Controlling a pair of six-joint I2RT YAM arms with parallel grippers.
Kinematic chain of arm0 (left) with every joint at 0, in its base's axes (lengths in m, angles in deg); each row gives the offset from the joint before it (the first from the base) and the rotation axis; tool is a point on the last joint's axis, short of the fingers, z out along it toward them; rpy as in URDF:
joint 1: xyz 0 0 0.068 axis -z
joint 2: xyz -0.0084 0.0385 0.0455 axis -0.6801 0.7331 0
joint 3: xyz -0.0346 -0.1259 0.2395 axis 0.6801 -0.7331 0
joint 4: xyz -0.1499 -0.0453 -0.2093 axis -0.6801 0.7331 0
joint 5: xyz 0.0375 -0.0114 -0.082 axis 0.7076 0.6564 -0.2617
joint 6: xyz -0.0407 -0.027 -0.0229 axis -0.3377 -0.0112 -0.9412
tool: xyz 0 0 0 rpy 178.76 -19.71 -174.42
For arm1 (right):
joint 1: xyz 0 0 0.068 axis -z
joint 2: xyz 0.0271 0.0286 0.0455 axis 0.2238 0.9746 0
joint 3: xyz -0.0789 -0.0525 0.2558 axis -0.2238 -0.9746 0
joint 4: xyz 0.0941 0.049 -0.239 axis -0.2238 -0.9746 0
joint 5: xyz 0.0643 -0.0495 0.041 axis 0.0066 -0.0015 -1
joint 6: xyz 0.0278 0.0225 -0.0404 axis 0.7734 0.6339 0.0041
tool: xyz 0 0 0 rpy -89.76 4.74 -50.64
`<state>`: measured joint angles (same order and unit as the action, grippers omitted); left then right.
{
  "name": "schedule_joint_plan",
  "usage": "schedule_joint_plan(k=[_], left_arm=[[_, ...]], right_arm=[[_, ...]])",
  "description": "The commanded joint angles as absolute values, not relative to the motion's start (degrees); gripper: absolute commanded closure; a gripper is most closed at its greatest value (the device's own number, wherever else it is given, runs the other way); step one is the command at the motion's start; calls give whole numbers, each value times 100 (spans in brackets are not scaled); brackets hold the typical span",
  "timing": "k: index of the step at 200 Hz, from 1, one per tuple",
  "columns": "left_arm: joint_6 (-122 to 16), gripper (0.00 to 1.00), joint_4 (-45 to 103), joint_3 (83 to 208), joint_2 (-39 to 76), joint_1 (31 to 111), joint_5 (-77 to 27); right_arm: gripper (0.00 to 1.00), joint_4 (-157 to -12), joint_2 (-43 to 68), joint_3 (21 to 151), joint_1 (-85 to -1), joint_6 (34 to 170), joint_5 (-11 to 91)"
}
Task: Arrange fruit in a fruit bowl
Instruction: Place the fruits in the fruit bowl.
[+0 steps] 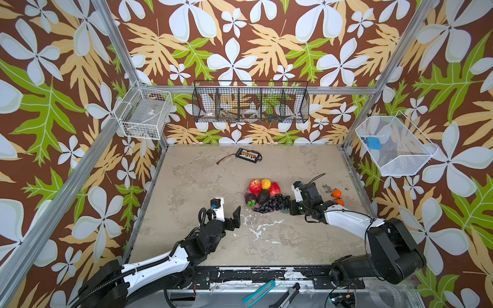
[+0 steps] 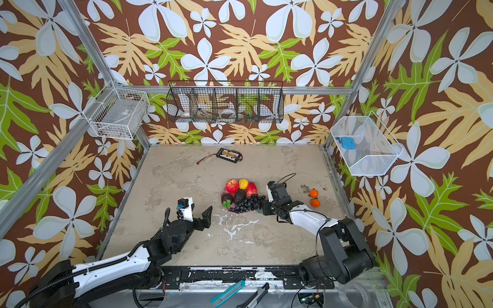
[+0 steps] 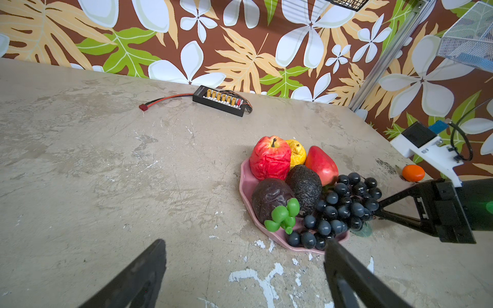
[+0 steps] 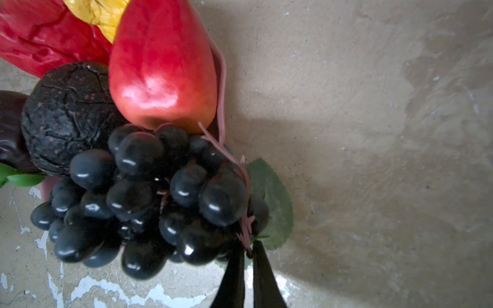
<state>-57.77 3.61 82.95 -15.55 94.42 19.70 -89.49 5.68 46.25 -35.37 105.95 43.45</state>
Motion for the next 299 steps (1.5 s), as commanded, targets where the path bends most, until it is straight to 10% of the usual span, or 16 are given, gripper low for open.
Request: schedule_joint_plan(k=[1, 299], left_arm=[[-5714, 7, 250, 8316, -1552, 9436, 2018], [-5713, 7, 253, 8329, -1545, 9436, 2008]], right_arm=[[89, -8774, 611, 4693, -3552, 10605, 4288], [100, -9810, 1192, 6573, -5082, 10200, 5733]])
